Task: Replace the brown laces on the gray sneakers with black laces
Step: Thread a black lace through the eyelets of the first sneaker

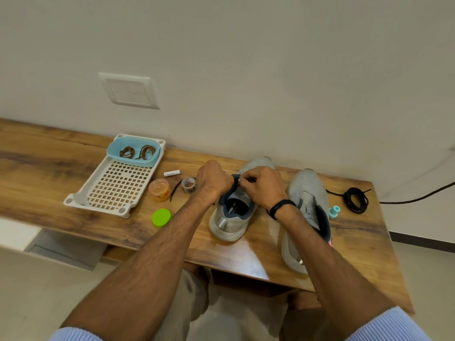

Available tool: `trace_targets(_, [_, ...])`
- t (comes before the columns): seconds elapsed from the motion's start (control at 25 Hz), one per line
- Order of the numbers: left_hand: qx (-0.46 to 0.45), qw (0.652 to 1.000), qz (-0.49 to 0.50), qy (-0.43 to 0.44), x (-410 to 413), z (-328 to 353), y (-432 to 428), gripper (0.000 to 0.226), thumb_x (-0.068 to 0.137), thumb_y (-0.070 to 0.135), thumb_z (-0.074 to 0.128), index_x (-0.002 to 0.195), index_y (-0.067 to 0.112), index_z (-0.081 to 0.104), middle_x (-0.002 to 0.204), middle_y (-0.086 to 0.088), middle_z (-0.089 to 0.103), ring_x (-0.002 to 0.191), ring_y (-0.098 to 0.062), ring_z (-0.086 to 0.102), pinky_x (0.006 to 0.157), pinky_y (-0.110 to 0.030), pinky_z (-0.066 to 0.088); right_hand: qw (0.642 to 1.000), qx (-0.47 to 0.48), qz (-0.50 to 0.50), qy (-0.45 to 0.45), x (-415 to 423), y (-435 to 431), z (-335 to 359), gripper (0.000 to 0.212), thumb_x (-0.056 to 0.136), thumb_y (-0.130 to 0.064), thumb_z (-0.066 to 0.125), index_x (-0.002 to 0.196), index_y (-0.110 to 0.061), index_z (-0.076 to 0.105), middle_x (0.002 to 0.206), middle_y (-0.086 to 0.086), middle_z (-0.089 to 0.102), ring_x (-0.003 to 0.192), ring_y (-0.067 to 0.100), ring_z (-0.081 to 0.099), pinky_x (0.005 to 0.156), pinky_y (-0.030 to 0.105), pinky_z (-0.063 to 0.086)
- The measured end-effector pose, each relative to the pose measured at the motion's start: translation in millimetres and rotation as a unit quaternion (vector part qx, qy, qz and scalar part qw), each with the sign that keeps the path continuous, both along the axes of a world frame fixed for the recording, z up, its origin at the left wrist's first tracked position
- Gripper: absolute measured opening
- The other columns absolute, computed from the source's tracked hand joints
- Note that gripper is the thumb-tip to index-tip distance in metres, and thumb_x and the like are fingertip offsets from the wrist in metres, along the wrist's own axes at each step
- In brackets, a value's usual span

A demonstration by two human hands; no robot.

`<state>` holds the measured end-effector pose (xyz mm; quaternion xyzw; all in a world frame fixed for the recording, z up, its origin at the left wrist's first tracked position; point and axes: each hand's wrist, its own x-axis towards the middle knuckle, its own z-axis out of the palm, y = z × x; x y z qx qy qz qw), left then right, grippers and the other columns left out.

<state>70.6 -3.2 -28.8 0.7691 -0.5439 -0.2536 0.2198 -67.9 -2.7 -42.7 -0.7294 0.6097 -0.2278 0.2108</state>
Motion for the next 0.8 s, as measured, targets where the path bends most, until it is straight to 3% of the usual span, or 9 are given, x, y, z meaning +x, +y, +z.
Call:
trace_targets(0.08, [0.004, 1.000, 0.002, 0.020, 2, -3, -1, 0.025, 0.079, 0.007, 0.055, 0.059, 0.012, 0.043, 0.090, -0.023, 0.065, 0.063, -0.032, 0.059, 0.042, -0.024, 0.031, 1.000, -0.006, -0.004, 0.014, 3, -2, -1, 0.018, 0.087, -0.023, 0.062, 0.085, -0.019, 0.079, 0.079, -0.001, 0.072, 0.076, 0.017, 0.064, 0.053, 0.019, 0.036])
trace_targets(0.16, [0.014, 0.999, 0.011, 0.048, 5, -8, -3, 0.017, 0.075, 0.007, 0.056, 0.060, 0.010, 0.049, 0.073, -0.023, 0.065, 0.061, -0.026, 0.057, 0.045, -0.025, 0.039, 1.000, 0.004, -0.004, 0.013, 5, -3, -3, 0.017, 0.087, -0.025, 0.062, 0.085, -0.020, 0.079, 0.079, -0.002, 0.073, 0.076, 0.017, 0.065, 0.054, 0.022, 0.039])
trace_targets(0.24, [0.019, 0.997, 0.017, 0.075, 7, -10, -4, 0.012, 0.072, 0.007, 0.056, 0.060, 0.008, 0.053, 0.060, -0.013, 0.055, 0.064, -0.028, 0.062, 0.052, -0.032, 0.053, 1.000, 0.021, -0.003, 0.000, 6, -4, -4, 0.015, 0.086, -0.026, 0.065, 0.091, -0.021, 0.079, 0.086, -0.002, 0.075, 0.081, 0.015, 0.067, 0.064, 0.024, 0.050])
trace_targets(0.4, [0.017, 0.997, 0.023, 0.073, 6, -11, -4, 0.010, 0.073, 0.007, 0.055, 0.063, 0.008, 0.053, 0.075, -0.022, 0.067, 0.071, -0.032, 0.068, 0.050, -0.026, 0.041, 1.000, 0.018, -0.011, 0.005, 4, -5, -4, 0.016, 0.086, -0.024, 0.067, 0.096, -0.018, 0.078, 0.093, 0.000, 0.076, 0.088, 0.015, 0.068, 0.073, 0.024, 0.052])
trace_targets(0.6, [0.019, 0.995, 0.020, 0.091, 6, -10, -5, 0.007, 0.072, 0.006, 0.055, 0.064, 0.005, 0.055, 0.062, -0.010, 0.054, 0.068, -0.033, 0.064, 0.057, -0.039, 0.056, 0.999, 0.000, -0.006, 0.041, 7, -5, -6, 0.016, 0.086, -0.022, 0.064, 0.088, -0.017, 0.079, 0.079, 0.003, 0.070, 0.069, 0.017, 0.057, 0.050, 0.020, 0.032])
trace_targets(0.68, [0.017, 0.995, 0.024, 0.095, 6, -9, -4, 0.007, 0.073, 0.006, 0.056, 0.066, 0.005, 0.057, 0.068, -0.017, 0.062, 0.072, -0.034, 0.068, 0.060, -0.039, 0.057, 0.999, -0.006, -0.009, 0.040, 9, -5, -9, 0.018, 0.085, -0.021, 0.063, 0.078, -0.014, 0.078, 0.072, 0.002, 0.063, 0.065, 0.017, 0.052, 0.046, 0.019, 0.025])
trace_targets(0.8, [0.016, 0.994, 0.028, 0.100, 4, -8, -3, 0.011, 0.075, 0.007, 0.056, 0.064, 0.007, 0.054, 0.086, -0.024, 0.069, 0.081, -0.036, 0.070, 0.054, -0.036, 0.053, 1.000, -0.011, -0.015, 0.019, 14, -3, -16, 0.021, 0.086, -0.019, 0.061, 0.072, -0.011, 0.075, 0.071, 0.005, 0.063, 0.066, 0.020, 0.055, 0.049, 0.025, 0.027])
